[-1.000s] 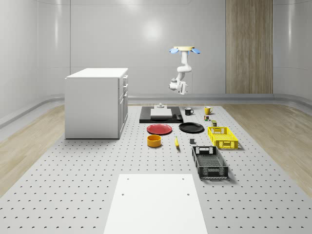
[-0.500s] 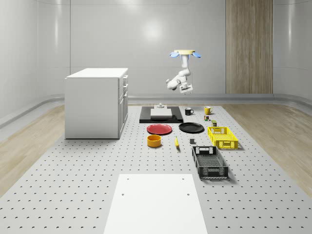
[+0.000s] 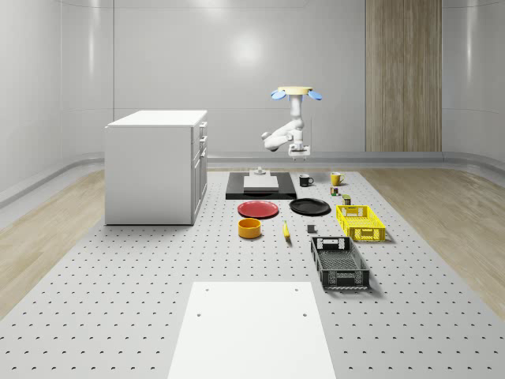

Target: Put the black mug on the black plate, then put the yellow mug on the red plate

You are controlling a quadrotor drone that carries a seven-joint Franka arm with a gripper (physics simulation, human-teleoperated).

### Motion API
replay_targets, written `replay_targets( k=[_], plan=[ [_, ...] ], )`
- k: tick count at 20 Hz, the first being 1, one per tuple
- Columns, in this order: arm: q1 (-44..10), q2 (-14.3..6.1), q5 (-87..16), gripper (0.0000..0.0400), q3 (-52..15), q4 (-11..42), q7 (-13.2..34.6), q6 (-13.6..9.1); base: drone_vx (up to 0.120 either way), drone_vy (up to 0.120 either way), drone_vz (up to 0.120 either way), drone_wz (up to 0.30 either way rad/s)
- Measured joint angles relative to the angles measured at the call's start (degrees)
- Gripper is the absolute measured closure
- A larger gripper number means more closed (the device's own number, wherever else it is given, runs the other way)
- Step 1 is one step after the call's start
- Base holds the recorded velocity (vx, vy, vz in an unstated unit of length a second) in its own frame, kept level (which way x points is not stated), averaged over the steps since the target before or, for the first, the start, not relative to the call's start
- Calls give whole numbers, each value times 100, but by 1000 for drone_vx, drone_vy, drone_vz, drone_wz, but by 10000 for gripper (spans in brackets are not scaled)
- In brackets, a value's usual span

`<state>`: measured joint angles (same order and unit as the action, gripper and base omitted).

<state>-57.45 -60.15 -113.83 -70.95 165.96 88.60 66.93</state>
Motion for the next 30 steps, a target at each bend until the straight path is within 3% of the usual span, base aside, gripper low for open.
replay_targets(
  k=[21, 30],
  plan=[
    [-407, -659, 262, 0, -291, -32, 335, 447, 0, -6, -120, 0],
    [-413, -1008, 10, 0, 49, -111, 325, 893, 0, 0, -4, 0]
  ],
)
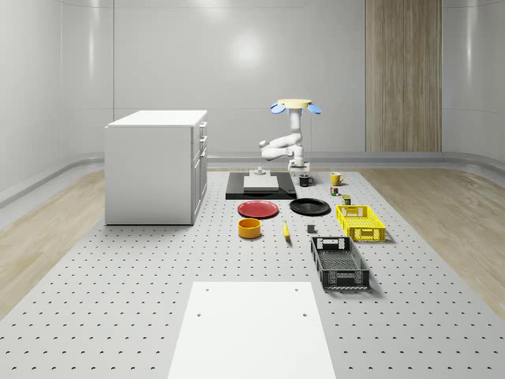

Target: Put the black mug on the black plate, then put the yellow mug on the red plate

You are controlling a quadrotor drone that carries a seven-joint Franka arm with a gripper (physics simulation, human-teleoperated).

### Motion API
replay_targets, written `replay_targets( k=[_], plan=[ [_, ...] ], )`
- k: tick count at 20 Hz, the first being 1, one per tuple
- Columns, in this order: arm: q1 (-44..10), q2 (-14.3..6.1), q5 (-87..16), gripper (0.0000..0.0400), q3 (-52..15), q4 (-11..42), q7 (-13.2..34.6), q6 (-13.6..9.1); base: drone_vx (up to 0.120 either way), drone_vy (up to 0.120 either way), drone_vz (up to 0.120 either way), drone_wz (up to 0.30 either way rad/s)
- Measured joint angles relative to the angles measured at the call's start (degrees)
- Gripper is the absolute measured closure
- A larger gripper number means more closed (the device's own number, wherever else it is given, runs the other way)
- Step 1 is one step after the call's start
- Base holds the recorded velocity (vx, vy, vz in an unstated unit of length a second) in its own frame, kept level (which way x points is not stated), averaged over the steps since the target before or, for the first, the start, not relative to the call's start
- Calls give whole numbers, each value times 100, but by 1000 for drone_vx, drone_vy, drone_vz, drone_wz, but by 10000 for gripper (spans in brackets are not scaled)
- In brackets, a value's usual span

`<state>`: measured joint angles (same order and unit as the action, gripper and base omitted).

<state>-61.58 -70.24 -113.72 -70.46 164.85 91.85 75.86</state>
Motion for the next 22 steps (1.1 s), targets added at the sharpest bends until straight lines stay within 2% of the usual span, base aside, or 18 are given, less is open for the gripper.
replay_targets(
  k=[8, 18, 20, 22],
  plan=[
    [-18, -214, -110, 0, 167, -37, 15, 261, 0, 0, 0, 0],
    [-154, -361, -76, 0, 171, -44, 152, 408, 0, 0, 0, 0],
    [-171, -389, -63, 114, 164, -46, 168, 435, 0, 0, 0, 0],
    [-187, -417, -50, 183, 157, -49, 182, 461, 0, 0, 0, 0]
  ],
)
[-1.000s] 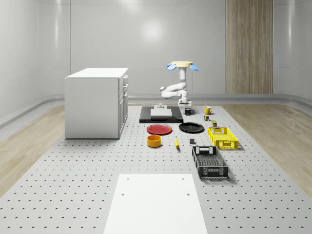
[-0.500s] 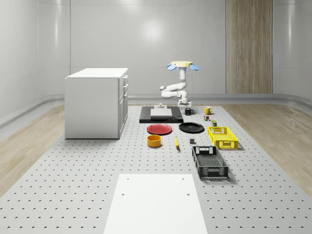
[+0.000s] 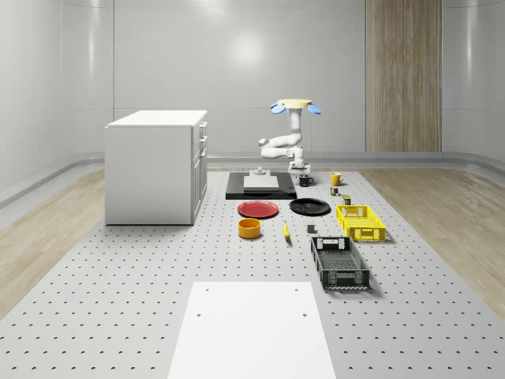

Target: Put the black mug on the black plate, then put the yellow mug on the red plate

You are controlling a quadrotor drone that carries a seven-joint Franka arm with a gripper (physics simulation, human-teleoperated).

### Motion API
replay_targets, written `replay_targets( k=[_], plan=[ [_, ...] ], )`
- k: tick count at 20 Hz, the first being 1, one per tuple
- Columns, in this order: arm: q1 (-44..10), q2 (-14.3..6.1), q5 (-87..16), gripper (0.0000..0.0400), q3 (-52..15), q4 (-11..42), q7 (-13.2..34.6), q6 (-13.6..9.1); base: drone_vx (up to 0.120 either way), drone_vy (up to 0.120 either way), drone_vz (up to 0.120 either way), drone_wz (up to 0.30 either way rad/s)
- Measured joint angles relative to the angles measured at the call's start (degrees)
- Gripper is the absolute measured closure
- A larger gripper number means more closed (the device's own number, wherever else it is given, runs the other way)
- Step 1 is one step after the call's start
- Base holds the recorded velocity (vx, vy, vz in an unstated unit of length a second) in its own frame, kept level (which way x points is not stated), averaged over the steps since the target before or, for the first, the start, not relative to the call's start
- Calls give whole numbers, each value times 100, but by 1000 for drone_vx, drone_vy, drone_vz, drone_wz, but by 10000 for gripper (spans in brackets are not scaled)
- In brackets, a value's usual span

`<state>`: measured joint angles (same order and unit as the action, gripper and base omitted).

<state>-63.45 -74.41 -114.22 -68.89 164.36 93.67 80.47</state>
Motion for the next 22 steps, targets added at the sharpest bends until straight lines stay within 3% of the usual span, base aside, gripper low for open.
replay_targets(
  k=[3, 7, 18, 22],
  plan=[
    [-21, -41, 21, 240, -11, -3, 18, 39, 0, 0, 0, 0],
    [-45, -95, 48, 271, -26, -8, 39, 89, 0, 0, 0, 0],
    [-110, -198, 328, 289, -287, 32, 119, 109, 0, 0, 0, 0],
    [-151, -210, 635, 290, -600, 82, 180, 28, 0, 0, 120, 0]
  ],
)
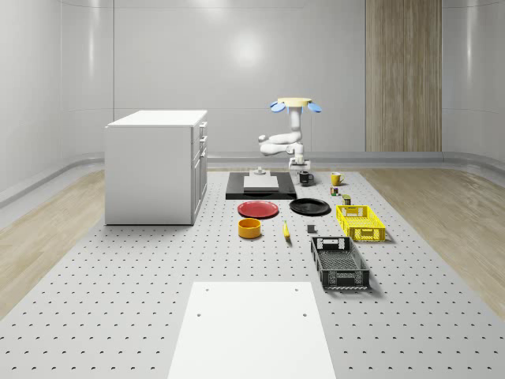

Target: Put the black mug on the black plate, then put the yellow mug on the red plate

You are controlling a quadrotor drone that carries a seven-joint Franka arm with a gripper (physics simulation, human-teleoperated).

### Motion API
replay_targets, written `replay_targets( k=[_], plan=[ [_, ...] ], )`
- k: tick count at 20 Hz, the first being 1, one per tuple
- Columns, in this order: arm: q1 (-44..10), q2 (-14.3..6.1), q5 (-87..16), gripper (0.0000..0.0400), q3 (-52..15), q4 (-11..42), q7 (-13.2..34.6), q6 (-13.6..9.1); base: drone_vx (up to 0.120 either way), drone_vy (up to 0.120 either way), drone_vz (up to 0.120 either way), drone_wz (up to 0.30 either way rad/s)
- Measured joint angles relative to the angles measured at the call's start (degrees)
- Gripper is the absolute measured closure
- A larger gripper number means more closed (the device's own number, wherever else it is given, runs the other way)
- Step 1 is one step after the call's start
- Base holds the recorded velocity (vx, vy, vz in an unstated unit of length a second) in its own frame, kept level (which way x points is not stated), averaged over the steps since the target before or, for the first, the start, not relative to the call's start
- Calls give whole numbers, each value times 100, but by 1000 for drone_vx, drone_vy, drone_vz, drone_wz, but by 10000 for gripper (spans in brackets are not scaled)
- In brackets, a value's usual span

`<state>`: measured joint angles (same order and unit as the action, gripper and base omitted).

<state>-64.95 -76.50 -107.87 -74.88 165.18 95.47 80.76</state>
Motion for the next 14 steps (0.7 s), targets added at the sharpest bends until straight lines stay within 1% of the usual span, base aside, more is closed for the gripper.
replay_targets(
  k=[3, 11, 12, 14],
  plan=[
    [-29, -29, 156, 290, -153, 16, 34, -13, 0, 0, 120, 0],
    [-82, -155, 352, 290, -324, 24, 87, 66, 120, 0, 120, 0],
    [-86, -173, 366, 290, -333, 24, 92, 80, 120, 0, 80, 0],
    [-96, -208, 389, 290, -349, 23, 100, 111, 120, 0, 0, 0]
  ],
)
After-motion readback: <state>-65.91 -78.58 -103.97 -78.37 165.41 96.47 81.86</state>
